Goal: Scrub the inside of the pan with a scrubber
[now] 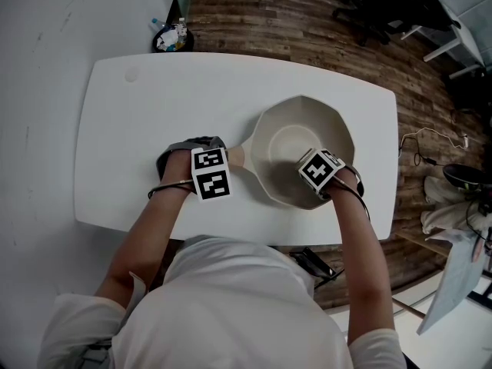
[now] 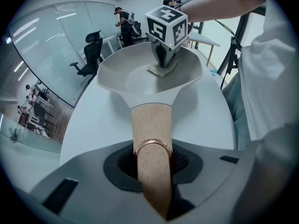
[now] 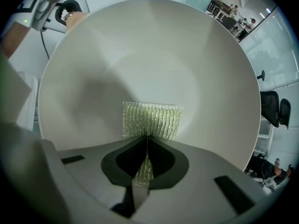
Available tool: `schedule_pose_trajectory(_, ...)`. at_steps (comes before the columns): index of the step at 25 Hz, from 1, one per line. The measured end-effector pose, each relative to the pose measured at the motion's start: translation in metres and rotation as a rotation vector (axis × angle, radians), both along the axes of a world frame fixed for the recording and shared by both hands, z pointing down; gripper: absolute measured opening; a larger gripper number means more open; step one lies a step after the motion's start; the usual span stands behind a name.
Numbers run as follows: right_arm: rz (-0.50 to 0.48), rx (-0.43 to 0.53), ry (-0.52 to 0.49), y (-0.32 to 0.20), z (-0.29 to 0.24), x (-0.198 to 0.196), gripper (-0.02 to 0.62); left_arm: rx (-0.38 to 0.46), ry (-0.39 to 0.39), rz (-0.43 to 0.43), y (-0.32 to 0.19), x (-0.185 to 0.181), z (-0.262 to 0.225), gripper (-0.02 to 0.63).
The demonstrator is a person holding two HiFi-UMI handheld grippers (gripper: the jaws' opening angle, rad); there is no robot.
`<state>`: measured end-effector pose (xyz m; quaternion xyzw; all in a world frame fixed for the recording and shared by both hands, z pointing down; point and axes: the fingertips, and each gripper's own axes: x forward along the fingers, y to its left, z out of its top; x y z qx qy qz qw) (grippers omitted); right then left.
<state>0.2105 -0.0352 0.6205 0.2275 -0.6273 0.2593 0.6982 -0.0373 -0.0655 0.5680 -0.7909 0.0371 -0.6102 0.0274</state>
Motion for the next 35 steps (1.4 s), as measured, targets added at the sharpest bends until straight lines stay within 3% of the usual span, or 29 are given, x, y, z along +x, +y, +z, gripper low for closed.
schedule_pose_trajectory(18, 0.100, -0.131, -0.232, 0.029, -0.005, -0.038, 0.026, -0.008, -0.011, -0.029, 0.004, 0.004, -0.002, 0.107)
schedule_pose_trajectory(35, 0.130, -0.092, -0.420, 0.020, -0.006, -0.088, 0.026, -0.002, -0.025, -0.017, 0.010, 0.005, -0.001, 0.107)
